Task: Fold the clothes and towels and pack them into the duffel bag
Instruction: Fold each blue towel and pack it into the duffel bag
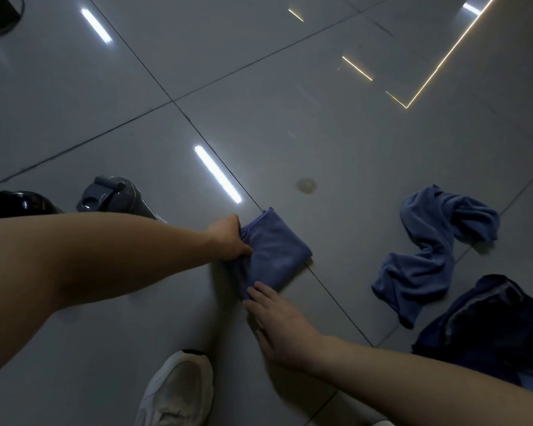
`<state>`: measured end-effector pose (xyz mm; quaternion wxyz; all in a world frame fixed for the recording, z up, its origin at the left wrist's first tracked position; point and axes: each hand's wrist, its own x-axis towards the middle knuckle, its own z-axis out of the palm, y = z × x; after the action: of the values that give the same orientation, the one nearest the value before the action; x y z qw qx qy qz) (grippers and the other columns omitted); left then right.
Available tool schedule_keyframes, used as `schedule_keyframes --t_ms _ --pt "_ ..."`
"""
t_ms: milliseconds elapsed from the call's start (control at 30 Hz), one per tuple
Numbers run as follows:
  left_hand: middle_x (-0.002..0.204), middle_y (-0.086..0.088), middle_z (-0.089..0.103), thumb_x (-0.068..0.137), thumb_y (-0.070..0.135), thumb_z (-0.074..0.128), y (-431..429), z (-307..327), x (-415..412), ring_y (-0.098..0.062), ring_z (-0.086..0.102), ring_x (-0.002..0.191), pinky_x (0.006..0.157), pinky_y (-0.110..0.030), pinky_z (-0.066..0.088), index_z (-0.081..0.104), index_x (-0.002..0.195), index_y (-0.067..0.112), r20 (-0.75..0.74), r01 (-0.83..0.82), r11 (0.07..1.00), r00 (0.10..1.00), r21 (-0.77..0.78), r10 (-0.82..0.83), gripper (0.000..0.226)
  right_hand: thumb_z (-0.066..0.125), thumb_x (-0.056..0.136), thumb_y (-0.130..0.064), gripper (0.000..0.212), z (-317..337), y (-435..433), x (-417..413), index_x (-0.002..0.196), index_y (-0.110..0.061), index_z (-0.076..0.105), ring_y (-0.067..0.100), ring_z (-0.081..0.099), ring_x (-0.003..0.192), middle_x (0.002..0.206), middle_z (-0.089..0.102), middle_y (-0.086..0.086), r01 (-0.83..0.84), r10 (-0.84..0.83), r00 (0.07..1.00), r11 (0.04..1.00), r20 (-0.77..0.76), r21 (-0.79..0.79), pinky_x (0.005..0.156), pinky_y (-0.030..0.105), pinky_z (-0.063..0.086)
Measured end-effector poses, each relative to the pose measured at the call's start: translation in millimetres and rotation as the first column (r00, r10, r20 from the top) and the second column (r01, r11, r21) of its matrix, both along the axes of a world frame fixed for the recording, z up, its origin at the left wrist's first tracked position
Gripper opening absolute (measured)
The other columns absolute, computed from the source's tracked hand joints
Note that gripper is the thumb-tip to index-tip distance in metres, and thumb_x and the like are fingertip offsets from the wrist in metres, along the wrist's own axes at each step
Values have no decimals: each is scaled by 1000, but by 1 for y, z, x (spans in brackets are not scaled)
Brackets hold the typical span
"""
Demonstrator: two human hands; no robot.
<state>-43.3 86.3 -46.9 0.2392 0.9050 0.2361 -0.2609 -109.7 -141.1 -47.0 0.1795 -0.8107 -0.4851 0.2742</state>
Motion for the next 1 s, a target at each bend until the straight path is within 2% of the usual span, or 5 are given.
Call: schedule_keyframes --t_ms 167,267,500,767,1000 --pt "81 -2 60 69 40 82 -2 6 3 -16 54 69 59 -27 39 52 75 22 -42 -20 999 999 -39 18 35 58 91 -12 42 21 3 13 134 -12 57 18 54 122 131 58 5 509 -491 829 861 -268 -1 100 19 40" --pt "79 1 57 70 35 80 -7 13 2 -16 53 70 54 -27 35 51 77 23 10 -15 999 1000 -31 16 33 62 91 -17 43 27 8 30 134 -18 58 14 61 113 125 64 0 625 -612 698 774 -371 -100 97 23 48" --pt "83 -1 60 73 24 81 -38 58 -8 -16 56 73 59 -28 43 48 83 22 199 83 967 979 -241 -35 35 50 103 -16 30 86 17 59 128 -32 48 19 64 100 120 61 -4 827 -516 -52 458 -855 -326 83 49 59" --pt "81 0 60 75 19 84 -106 195 12 -10 54 69 58 -25 44 57 92 13 314 385 894 899 -230 -306 32 52 102 -32 37 199 -32 76 120 -2 63 44 56 121 108 62 15 886 -430 -158 336 -889 -320 102 59 48" --pt "80 3 56 78 13 76 -200 282 18 -14 54 73 57 -23 40 48 79 23 482 551 819 768 -163 -421 30 51 101 -41 45 281 -117 66 120 -4 67 45 60 115 124 62 23 970 -385 -122 148 -915 -192 87 56 57"
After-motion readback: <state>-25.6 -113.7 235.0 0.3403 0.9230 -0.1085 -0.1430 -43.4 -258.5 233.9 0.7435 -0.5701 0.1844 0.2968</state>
